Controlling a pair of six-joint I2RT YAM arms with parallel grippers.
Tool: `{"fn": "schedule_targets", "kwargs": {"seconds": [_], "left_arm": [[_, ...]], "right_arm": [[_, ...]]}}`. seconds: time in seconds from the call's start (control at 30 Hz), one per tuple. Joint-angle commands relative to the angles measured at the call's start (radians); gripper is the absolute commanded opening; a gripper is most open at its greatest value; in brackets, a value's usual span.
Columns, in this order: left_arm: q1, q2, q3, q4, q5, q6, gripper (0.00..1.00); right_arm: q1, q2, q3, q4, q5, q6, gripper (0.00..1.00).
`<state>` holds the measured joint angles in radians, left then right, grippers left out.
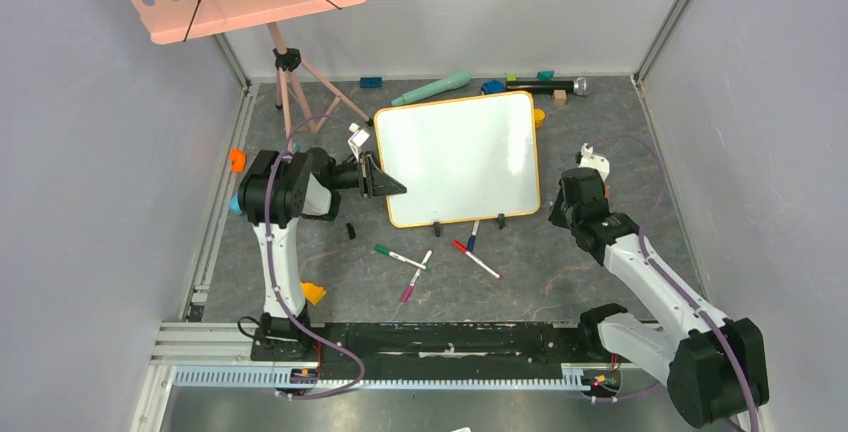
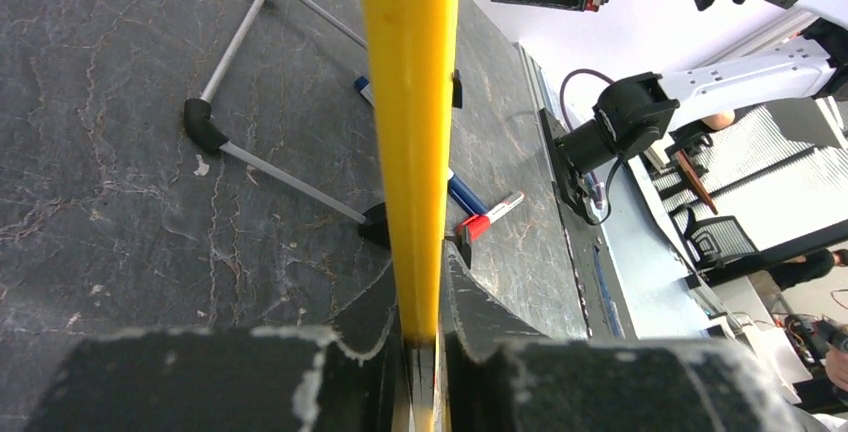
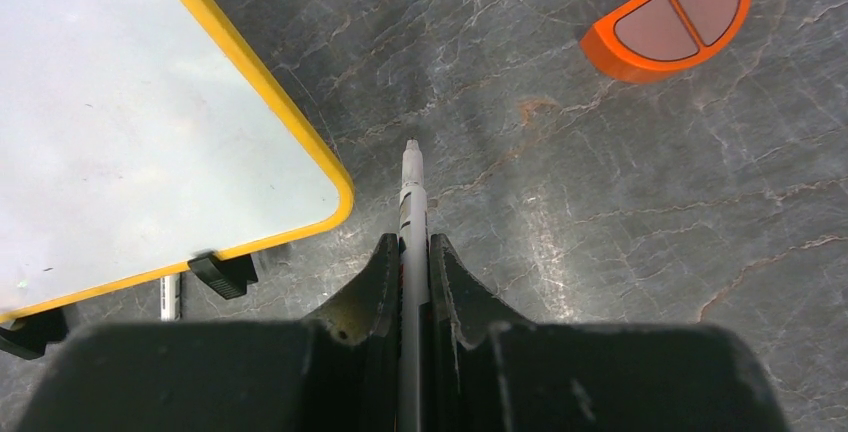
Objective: Write a sentence on the whiteboard
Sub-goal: Adjust the whiteboard on the whiteboard stand, then hold the whiteboard on the whiteboard stand.
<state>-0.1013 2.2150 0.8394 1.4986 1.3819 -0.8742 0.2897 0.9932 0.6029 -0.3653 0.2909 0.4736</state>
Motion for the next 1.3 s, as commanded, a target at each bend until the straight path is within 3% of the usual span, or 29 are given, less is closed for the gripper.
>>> {"fn": "schedule_targets", "kwargs": {"seconds": [0.0,0.2,0.43,0.53,0.67,0.73,0.83,1.27], "left_arm": [[0.021,0.016,-0.001,0.058,-0.070,0.069,0.23],[0.020,0.031,0.027,0.058,-0.030,0.026,0.66],[0.020,0.023,0.017,0.058,-0.029,0.044,0.67],[0.019,0.020,0.010,0.058,-0.024,0.055,0.58],[0.020,0.013,-0.006,0.058,-0.033,0.089,0.19],[0.020,0.011,-0.011,0.058,-0.036,0.103,0.09],[0.020,0.011,-0.013,0.058,-0.040,0.110,0.04],[0.018,-0.003,-0.042,0.058,-0.067,0.134,0.02]], "right_arm": [[-0.005,0.038,-0.006,0.064,-0.026,-0.008,0.00],[-0.003,0.082,0.017,0.077,-0.048,-0.004,0.00],[-0.004,0.091,0.018,0.079,-0.043,0.011,0.00],[-0.005,0.084,0.014,0.078,-0.034,0.012,0.00],[-0.004,0.071,0.004,0.076,-0.027,0.014,0.00],[-0.004,0.067,-0.001,0.078,-0.029,0.018,0.00],[-0.004,0.067,-0.005,0.078,-0.032,0.016,0.00],[-0.003,0.114,-0.015,0.079,-0.007,0.077,0.00]]}}
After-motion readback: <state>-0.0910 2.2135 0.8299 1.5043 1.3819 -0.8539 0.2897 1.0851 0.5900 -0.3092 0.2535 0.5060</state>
